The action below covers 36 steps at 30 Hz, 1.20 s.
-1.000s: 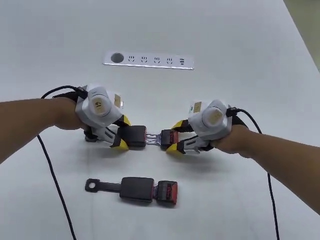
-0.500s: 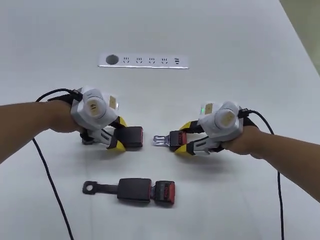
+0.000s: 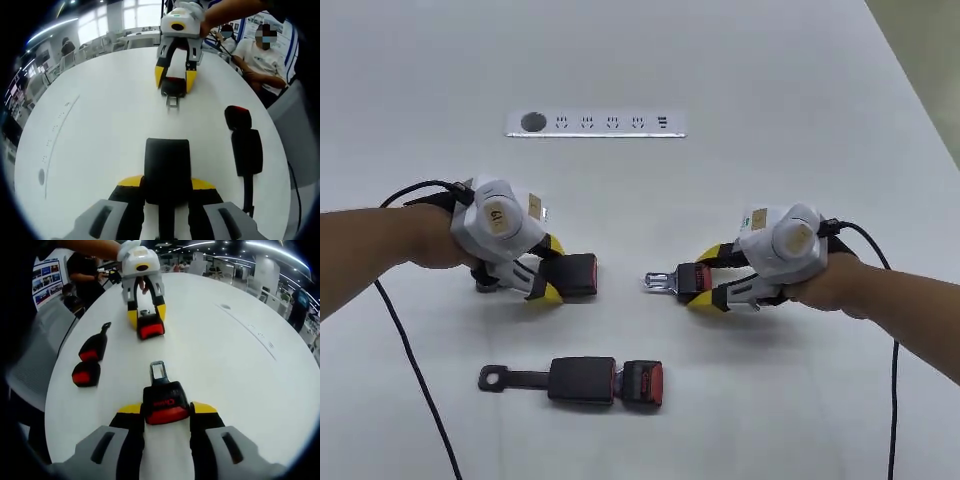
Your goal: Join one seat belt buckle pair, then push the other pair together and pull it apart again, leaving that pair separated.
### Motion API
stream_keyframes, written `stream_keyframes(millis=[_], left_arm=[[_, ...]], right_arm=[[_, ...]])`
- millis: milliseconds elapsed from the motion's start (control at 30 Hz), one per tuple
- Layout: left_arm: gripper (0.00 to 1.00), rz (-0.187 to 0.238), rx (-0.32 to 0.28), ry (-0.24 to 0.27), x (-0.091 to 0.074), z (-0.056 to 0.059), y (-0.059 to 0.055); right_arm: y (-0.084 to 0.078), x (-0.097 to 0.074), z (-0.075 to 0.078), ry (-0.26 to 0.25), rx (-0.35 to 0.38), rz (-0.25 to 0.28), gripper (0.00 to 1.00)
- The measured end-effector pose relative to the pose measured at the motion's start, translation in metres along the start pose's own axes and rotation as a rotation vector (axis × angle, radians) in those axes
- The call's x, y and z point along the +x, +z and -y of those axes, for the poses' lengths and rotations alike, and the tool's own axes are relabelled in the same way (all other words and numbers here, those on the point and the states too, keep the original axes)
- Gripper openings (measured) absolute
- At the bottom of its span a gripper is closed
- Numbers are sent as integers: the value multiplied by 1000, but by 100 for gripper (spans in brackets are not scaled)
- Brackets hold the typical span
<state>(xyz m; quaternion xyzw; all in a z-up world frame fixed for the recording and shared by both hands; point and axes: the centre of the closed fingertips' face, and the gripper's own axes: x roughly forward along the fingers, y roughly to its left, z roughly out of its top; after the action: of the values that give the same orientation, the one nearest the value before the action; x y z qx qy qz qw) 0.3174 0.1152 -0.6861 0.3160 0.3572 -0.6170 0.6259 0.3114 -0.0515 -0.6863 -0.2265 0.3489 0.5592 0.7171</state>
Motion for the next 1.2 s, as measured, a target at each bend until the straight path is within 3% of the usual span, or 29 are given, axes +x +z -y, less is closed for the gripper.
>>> stream_keyframes(millis=[367, 1200], left_arm=[[34, -3, 4, -4, 0, 0, 0], [34, -21, 31, -14, 2, -2, -4]], right_arm=[[-20, -9, 7, -15, 16, -19, 34], [-39, -21, 8, -30, 37, -28, 34]])
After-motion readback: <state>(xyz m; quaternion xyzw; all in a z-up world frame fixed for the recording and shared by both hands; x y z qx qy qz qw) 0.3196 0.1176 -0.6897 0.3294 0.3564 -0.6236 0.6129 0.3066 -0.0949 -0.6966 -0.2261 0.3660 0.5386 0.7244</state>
